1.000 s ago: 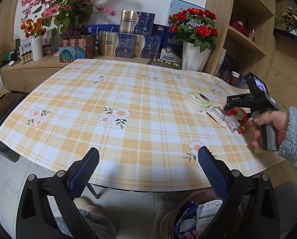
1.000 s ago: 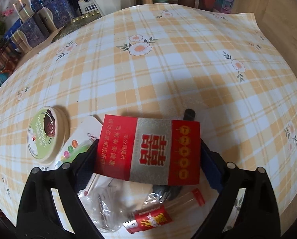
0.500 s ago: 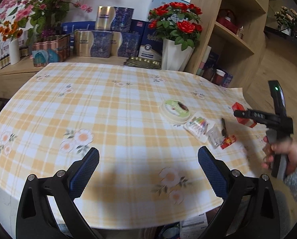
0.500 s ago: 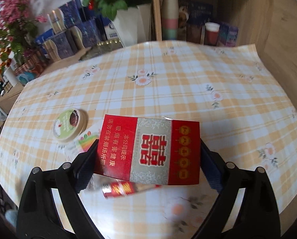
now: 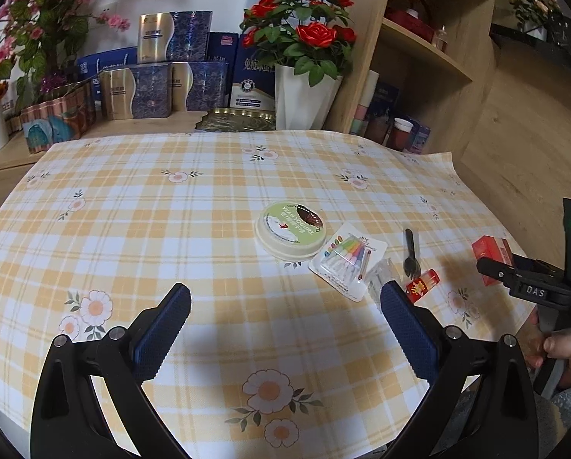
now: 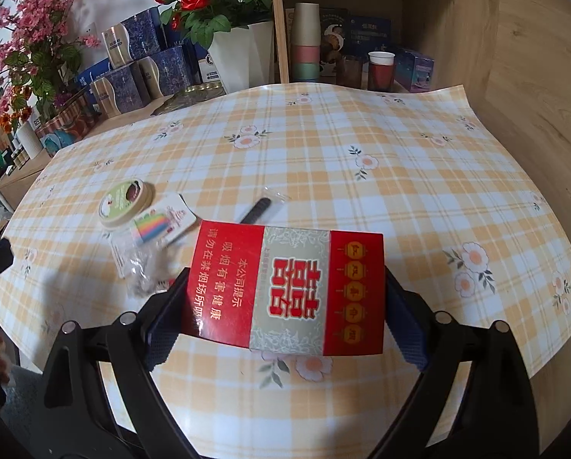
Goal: Collect trash
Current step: 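Move the left gripper over the table toward the green yogurt cup, then close the left gripper on the rim of the green yogurt cup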
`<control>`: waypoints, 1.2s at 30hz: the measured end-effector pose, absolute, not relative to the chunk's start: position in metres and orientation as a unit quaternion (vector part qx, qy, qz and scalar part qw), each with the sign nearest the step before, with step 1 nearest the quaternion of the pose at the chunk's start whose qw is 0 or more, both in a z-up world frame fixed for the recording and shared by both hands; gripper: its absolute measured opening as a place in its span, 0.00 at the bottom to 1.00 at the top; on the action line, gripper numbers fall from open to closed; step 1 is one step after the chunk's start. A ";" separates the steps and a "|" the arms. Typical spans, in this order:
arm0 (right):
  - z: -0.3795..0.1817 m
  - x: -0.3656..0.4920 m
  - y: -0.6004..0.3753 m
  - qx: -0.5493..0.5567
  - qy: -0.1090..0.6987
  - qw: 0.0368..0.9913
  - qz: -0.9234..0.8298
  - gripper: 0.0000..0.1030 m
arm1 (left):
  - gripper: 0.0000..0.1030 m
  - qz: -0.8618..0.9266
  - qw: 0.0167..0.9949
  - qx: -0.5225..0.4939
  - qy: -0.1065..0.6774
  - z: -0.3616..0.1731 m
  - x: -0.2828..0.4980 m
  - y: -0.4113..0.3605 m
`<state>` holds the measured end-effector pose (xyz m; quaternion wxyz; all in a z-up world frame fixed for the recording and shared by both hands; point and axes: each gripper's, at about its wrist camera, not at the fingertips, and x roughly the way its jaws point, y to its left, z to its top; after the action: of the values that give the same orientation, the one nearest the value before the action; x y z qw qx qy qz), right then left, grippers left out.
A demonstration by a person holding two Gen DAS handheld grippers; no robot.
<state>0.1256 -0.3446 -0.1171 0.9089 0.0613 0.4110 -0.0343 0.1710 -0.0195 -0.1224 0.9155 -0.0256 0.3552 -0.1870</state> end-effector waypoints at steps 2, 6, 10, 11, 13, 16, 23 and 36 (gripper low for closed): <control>-0.120 0.122 -0.346 0.059 0.410 0.909 -0.034 0.88 | 0.94 -0.190 0.915 -0.020 0.356 -0.126 0.175 -0.023; -0.122 0.120 -0.347 0.059 0.410 0.910 -0.032 0.88 | 0.94 -0.198 0.911 -0.013 0.362 -0.133 0.186 -0.029; -0.124 0.118 -0.349 0.068 0.408 0.910 -0.032 0.88 | 0.94 -0.211 0.902 -0.013 0.376 -0.146 0.204 -0.037; -0.125 0.118 -0.349 0.072 0.408 0.910 -0.031 0.88 | 0.94 -0.215 0.897 -0.015 0.385 -0.150 0.210 -0.039; -0.127 0.119 -0.350 0.078 0.408 0.909 -0.029 0.88 | 0.94 -0.225 0.886 -0.022 0.404 -0.156 0.224 -0.044; -0.131 0.121 -0.349 0.082 0.411 0.908 -0.027 0.88 | 0.94 -0.220 0.880 -0.011 0.421 -0.162 0.241 -0.054; -0.135 0.125 -0.350 0.095 0.412 0.906 -0.023 0.88 | 0.94 -0.191 0.866 -0.007 0.461 -0.174 0.287 -0.077; -0.137 0.124 -0.352 0.107 0.410 0.905 -0.021 0.87 | 0.94 -0.122 0.852 0.021 0.508 -0.197 0.342 -0.108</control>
<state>0.1239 -0.3520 -0.1369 0.9055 0.1067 0.4102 -0.0211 0.3424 -0.1077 -0.1967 0.8522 0.0207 0.5085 -0.1217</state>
